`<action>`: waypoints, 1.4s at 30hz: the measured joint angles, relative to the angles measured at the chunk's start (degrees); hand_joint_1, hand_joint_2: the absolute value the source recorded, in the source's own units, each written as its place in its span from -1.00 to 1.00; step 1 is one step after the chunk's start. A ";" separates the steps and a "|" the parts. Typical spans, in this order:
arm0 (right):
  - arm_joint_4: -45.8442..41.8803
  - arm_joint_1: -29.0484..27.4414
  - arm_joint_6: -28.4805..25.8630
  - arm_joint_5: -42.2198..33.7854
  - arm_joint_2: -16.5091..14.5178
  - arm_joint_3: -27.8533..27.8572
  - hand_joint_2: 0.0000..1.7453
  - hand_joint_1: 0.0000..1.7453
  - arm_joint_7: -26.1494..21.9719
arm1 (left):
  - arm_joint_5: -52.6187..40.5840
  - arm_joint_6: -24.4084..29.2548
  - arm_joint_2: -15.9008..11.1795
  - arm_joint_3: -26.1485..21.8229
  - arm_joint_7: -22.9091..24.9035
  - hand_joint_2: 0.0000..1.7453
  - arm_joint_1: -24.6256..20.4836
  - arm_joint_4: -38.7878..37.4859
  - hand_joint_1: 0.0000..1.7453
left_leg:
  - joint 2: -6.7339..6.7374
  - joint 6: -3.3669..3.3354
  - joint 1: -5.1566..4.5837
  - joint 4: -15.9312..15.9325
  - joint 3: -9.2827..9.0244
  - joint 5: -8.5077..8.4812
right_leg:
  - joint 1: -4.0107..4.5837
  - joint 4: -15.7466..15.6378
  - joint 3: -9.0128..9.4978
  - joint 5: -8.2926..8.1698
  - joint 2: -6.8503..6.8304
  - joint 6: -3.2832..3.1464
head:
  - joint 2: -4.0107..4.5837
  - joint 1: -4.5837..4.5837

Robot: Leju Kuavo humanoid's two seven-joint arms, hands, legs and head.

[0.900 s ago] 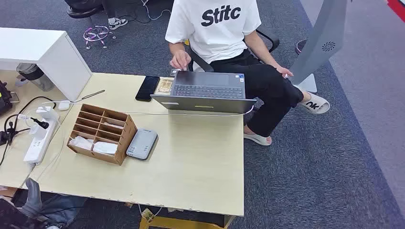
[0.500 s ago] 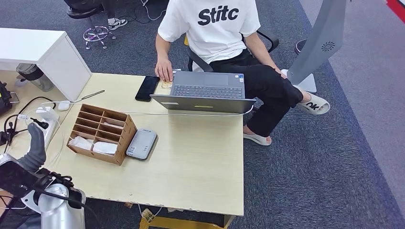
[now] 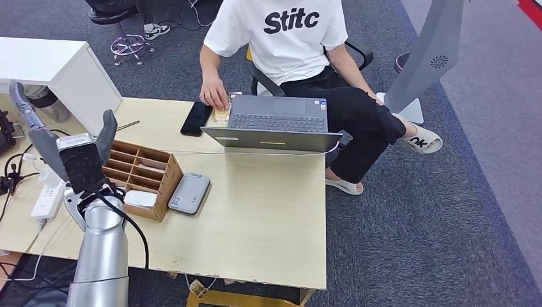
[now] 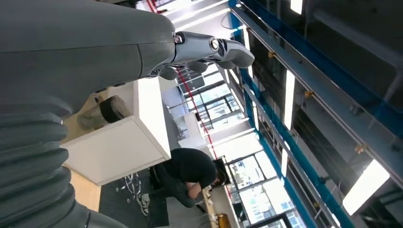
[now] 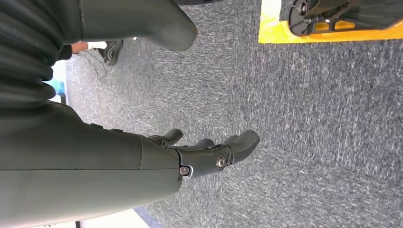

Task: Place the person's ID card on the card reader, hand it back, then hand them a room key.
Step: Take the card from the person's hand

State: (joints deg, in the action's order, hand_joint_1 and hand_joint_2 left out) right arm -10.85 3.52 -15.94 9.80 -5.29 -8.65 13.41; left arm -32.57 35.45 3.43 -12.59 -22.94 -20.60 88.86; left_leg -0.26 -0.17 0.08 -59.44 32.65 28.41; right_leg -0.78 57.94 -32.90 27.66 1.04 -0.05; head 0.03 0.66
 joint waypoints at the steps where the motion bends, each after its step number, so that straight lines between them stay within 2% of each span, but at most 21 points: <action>1: 0.01 0.00 0.23 0.05 -0.01 -0.02 1.00 -1.00 -0.01 | -1.43 -0.13 -0.40 0.87 0.80 1.00 -0.76 -0.75 -1.00 | 0.00 0.00 0.00 0.00 0.00 0.00 | 0.00 0.00 0.00 0.00 0.00 0.00 | -0.01 0.00; 8: 0.03 -0.01 2.24 0.25 -0.12 -0.03 1.00 -1.00 -0.39 | -11.79 -1.28 -3.08 6.90 6.50 1.00 -5.55 -5.00 -1.00 | 0.02 0.01 0.00 -0.01 0.02 -0.01 | 0.00 0.01 -0.04 -0.03 0.03 -0.05 | 0.00 -0.01; 19: 0.13 -0.01 5.23 0.99 -0.13 -0.03 1.00 -1.00 -0.89 | -25.81 -3.15 -8.93 19.07 16.92 1.00 -13.31 -11.35 -1.00 | 0.03 0.02 0.00 -0.01 0.02 -0.01 | 0.00 0.02 -0.04 -0.05 0.04 -0.05 | 0.01 0.00; 27: 0.23 -0.03 7.09 1.44 -0.13 -0.01 1.00 -1.00 -0.86 | -35.30 -6.03 -12.82 27.19 25.59 1.00 -18.67 -17.09 -1.00 | 0.03 0.02 0.01 -0.01 0.02 -0.02 | 0.01 0.02 -0.04 -0.05 0.07 -0.05 | 0.01 -0.01; 35: 0.31 -0.05 8.98 2.26 -0.13 0.04 1.00 -1.00 -0.57 | -45.96 -10.26 -15.27 33.01 33.37 1.00 -23.28 -23.85 -1.00 | 0.04 0.02 0.01 -0.01 0.02 -0.02 | 0.01 0.03 -0.04 -0.05 0.12 -0.05 | -0.01 -0.01; 39: 0.35 -0.08 10.16 2.87 -0.13 0.09 1.00 -1.00 -0.44 | -52.14 -12.80 -16.24 34.70 36.67 1.00 -24.84 -26.95 0.94 | 0.05 0.03 0.02 -0.01 0.02 -0.02 | 0.01 0.03 -0.04 -0.05 0.13 -0.06 | -0.01 0.00; 42: 0.40 -0.11 10.94 3.43 -0.10 0.14 1.00 -1.00 -0.40 | -55.83 -14.69 -16.69 35.20 37.77 1.00 -25.33 -28.50 1.00 | 0.05 0.03 0.03 -0.01 0.02 -0.02 | 0.01 0.04 -0.04 -0.05 0.14 -0.06 | 0.00 -0.01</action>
State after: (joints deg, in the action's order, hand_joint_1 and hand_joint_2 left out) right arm -10.44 3.41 -5.00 13.23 -5.39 -8.51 13.01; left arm -88.40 20.76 -13.26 22.61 14.84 -45.94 60.36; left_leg -0.21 -0.15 0.11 -59.44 32.67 28.38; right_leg -0.77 57.98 -32.94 27.61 1.19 -0.11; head 0.03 0.65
